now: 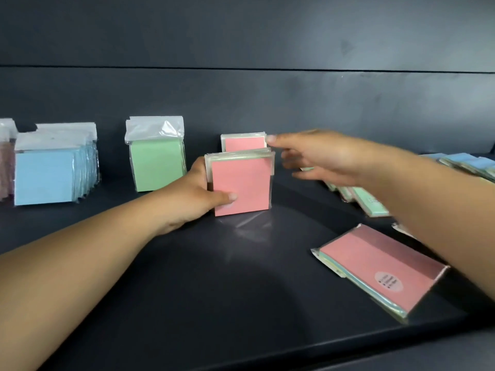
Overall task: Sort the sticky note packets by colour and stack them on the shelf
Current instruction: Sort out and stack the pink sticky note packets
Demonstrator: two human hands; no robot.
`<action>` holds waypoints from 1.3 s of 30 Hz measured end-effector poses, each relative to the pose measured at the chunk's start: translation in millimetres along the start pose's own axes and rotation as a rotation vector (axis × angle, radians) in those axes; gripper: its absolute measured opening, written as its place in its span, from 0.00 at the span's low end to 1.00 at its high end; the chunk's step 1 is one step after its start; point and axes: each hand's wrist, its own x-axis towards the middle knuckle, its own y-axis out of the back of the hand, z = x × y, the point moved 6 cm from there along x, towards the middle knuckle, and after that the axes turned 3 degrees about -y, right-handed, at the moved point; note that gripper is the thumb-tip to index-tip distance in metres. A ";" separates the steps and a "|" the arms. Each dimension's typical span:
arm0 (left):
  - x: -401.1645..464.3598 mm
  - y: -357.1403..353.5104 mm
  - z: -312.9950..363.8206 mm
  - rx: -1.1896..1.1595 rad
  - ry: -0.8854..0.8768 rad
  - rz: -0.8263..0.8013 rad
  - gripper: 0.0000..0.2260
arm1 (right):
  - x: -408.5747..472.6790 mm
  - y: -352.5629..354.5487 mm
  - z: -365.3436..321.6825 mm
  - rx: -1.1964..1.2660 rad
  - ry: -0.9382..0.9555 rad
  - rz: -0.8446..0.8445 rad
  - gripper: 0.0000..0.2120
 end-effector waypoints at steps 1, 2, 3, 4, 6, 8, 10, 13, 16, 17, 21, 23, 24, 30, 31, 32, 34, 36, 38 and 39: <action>0.3 -1.3 -0.1 -0.001 0.003 -0.004 0.27 | -8.2 9.9 3.3 -0.170 -0.053 0.002 0.18; 0.7 -1.8 -0.2 -0.008 0.004 -0.002 0.26 | -19.3 16.8 9.1 -0.333 -0.116 -0.029 0.21; 1.3 -2.1 -0.4 -0.024 0.007 0.003 0.25 | -31.2 21.2 16.4 -0.464 -0.185 -0.066 0.22; 2.1 -3.4 -0.1 -0.057 0.011 0.004 0.25 | -45.0 23.9 23.6 -0.576 -0.239 -0.098 0.21; 2.5 -7.6 1.4 -0.123 0.022 0.008 0.24 | -66.5 28.5 35.0 -0.792 -0.295 -0.111 0.24; 2.4 -11.8 2.7 -0.144 0.038 0.011 0.24 | -80.5 32.2 39.5 -0.946 -0.325 -0.090 0.32; 0.9 -15.7 5.5 -0.129 0.042 0.002 0.25 | -89.0 33.2 42.5 -0.986 -0.357 -0.094 0.39; -3.8 -19.6 13.4 -0.105 0.033 -0.027 0.25 | -93.3 27.6 47.6 -0.960 -0.395 -0.120 0.32; -13.1 -24.3 24.3 -0.157 0.017 -0.043 0.23 | -91.4 25.4 48.3 -0.888 -0.395 -0.106 0.24; -15.8 -25.7 27.3 -0.165 0.011 -0.046 0.23 | -90.0 24.5 48.8 -0.848 -0.397 -0.114 0.23; -22.7 -33.9 35.1 -0.171 -0.004 -0.068 0.24 | -83.8 16.3 54.3 -0.702 -0.446 -0.161 0.19; -23.7 -37.8 37.6 -0.199 -0.007 -0.077 0.23 | -81.7 13.8 54.3 -0.667 -0.440 -0.154 0.19; -23.6 -40.0 37.5 -0.215 -0.001 -0.085 0.23 | -82.3 14.3 53.1 -0.651 -0.418 -0.124 0.19; -24.7 -43.1 32.2 -0.376 0.041 -0.181 0.19 | -84.7 26.2 53.1 -0.309 -0.245 0.171 0.27; -25.4 -42.9 31.4 -0.405 0.041 -0.196 0.15 | -80.9 27.1 53.2 -0.302 -0.213 0.243 0.32; -25.1 -42.6 30.1 -0.436 0.047 -0.205 0.13 | -75.8 27.2 53.2 -0.279 -0.185 0.304 0.37; -24.8 -43.0 27.7 -0.499 0.058 -0.220 0.11 | -63.4 25.1 54.2 -0.143 -0.158 0.370 0.45; -26.0 -45.1 27.9 -0.540 0.058 -0.240 0.14 | -51.6 21.0 51.6 -0.038 -0.140 0.400 0.45; -27.4 -47.8 29.7 -0.550 0.047 -0.256 0.17 | -42.0 14.5 46.7 0.016 -0.133 0.384 0.43; -28.3 -49.0 30.8 -0.551 0.041 -0.267 0.19 | -36.8 11.2 43.5 0.042 -0.121 0.362 0.43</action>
